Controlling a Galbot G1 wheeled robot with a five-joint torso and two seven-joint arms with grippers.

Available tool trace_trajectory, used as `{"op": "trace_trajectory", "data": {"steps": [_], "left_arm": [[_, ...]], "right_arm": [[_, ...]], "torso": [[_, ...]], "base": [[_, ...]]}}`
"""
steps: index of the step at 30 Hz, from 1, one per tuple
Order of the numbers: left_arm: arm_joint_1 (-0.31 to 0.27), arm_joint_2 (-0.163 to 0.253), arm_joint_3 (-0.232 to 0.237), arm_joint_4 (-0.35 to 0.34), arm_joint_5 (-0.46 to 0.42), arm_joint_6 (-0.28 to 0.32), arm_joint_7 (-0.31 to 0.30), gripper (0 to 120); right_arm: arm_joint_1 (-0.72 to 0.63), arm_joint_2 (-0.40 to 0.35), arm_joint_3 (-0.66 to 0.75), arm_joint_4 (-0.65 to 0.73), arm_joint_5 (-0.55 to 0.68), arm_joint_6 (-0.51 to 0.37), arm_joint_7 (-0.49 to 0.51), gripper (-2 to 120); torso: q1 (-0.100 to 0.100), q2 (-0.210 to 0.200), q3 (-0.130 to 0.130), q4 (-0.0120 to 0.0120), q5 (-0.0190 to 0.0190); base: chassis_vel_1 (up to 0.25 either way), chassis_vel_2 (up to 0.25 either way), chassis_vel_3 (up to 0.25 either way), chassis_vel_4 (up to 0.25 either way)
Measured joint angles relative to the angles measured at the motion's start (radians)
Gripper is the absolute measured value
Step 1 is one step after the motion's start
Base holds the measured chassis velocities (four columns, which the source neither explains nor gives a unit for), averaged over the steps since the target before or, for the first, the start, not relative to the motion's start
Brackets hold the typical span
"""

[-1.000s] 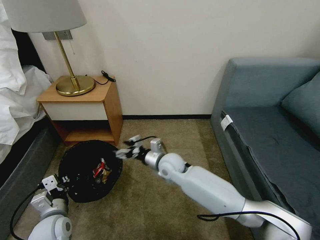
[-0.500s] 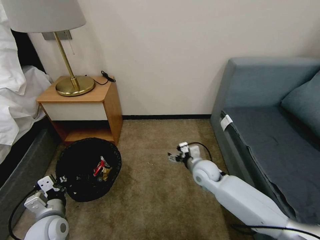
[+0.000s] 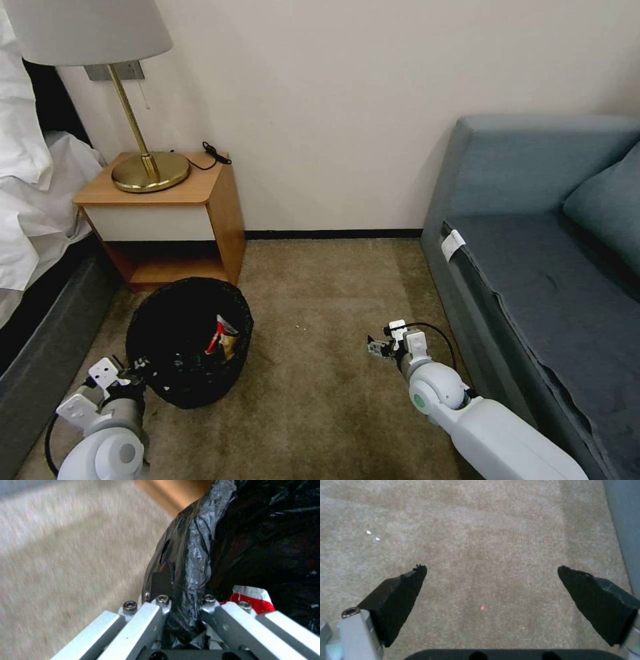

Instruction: Pick up the trash bin, then pick up the garbage on the floor and place it into the trash bin.

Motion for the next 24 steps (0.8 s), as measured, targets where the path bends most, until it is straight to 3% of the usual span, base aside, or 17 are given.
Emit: {"op": "trace_trajectory", "data": {"steps": [2, 6, 16, 22, 23, 24], "left_arm": [[-0.002, 0.0, 0.002, 0.001, -0.019, 0.013, -0.014, 2], [-0.012, 0.003, 0.003, 0.011, -0.126, 0.082, -0.098, 2], [-0.015, 0.01, -0.003, 0.034, -0.136, 0.104, -0.134, 4], [-0.016, 0.013, -0.003, 0.029, -0.103, 0.108, -0.135, 30], [-0.016, 0.013, -0.003, 0.029, -0.103, 0.108, -0.135, 30], [-0.015, 0.013, -0.004, 0.03, -0.051, 0.099, -0.123, 37]], "right_arm": [[-0.003, 0.001, 0.002, 0.002, -0.001, 0.002, -0.003, 100], [-0.017, 0.001, 0.015, 0.011, -0.007, 0.017, -0.023, 100], [-0.029, 0.011, 0.02, 0.012, -0.017, 0.042, -0.047, 100], [-0.037, 0.016, 0.02, 0.023, -0.018, 0.043, -0.05, 100], [-0.037, 0.016, 0.02, 0.023, -0.018, 0.043, -0.05, 100], [-0.041, 0.016, 0.022, 0.026, -0.021, 0.043, -0.05, 100]], "torso": [[0.0, 0.0, 0.0, 0.0, 0.0], [0.0, 0.0, 0.0, 0.0, 0.0], [0.0, 0.0, 0.0, 0.0, -0.0001], [0.0, 0.0, 0.0, -0.0001, 0.0], [0.0, 0.0, 0.0, -0.0001, 0.0], [0.0, 0.0, 0.0, -0.0001, -0.0001]], "base": [[0.0, 0.0, 0.0, 0.0], [0.0, 0.0, 0.0, 0.0], [0.0, 0.0, 0.0, 0.0], [0.0, 0.0, 0.0, 0.0], [0.0, 0.0, 0.0, 0.0], [0.0, 0.0, 0.0, 0.0]]}}
